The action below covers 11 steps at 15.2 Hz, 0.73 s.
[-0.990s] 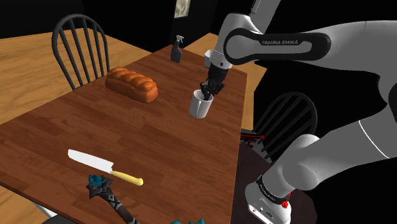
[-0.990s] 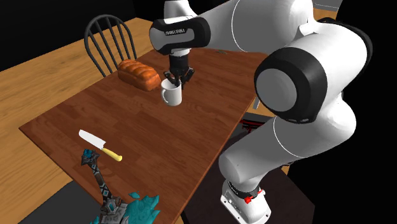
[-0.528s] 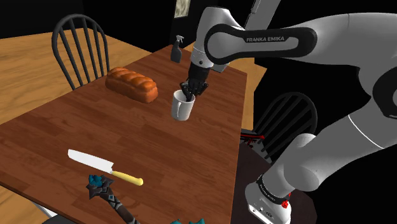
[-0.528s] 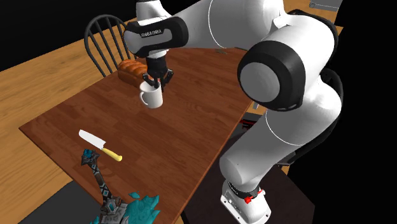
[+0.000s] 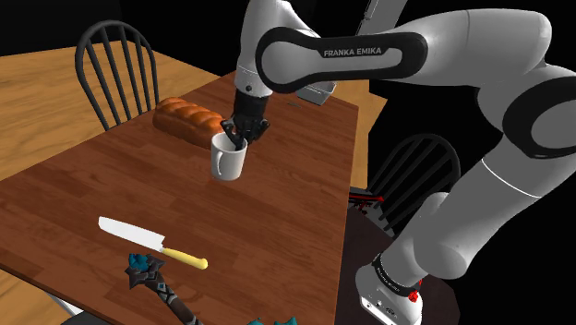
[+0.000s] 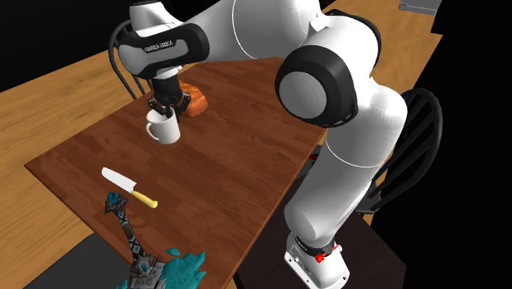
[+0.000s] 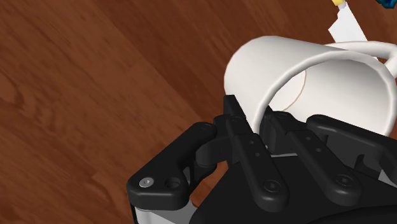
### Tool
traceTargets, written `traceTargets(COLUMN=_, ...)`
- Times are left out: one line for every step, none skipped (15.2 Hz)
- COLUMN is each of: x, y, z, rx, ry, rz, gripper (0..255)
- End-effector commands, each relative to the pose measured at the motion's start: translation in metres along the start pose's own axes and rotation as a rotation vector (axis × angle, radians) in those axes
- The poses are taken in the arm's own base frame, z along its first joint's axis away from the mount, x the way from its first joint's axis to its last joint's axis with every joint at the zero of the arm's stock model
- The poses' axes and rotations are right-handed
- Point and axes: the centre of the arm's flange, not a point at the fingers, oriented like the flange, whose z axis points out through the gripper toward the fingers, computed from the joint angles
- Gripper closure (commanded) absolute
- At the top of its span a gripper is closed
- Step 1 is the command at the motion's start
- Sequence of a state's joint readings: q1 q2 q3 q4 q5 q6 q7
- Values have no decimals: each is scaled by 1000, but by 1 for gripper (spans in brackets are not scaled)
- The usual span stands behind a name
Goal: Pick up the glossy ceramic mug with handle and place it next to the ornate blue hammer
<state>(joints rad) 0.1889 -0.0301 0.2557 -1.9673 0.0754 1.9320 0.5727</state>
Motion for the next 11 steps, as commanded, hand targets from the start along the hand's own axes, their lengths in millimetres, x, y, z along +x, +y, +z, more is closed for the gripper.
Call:
traceTargets(x=4, y=-26, z=2, rx=1, ry=0, rz=1, gripper=255)
traceTargets(x=6, y=-39, z=3, rx=1, ry=0, rz=1, gripper=255)
traceTargets(x=9, y=-52, z=3, rx=1, ry=0, rz=1, gripper=255)
traceTargets(x=11, y=-65, z=4, rx=1, ry=0, rz=1, gripper=255)
traceTargets(x=13, y=-78, z=4, rx=1, ry=0, rz=1, gripper=255)
traceTargets(x=15, y=-94, z=5, rx=1, ry=0, rz=1, gripper=255)
traceTargets(x=16, y=-93, z=10, rx=1, ry=0, rz=1, gripper=255)
traceTargets(x=16, y=-93, z=15, rx=1, ry=0, rz=1, gripper=255)
traceTargets(x=16, y=-93, z=21, rx=1, ry=0, rz=1, gripper=255)
traceTargets(x=16, y=-93, z=26, rx=1, ry=0, rz=1, gripper=255)
traceTargets(x=16, y=-92, z=31, rx=1, ry=0, rz=1, gripper=255)
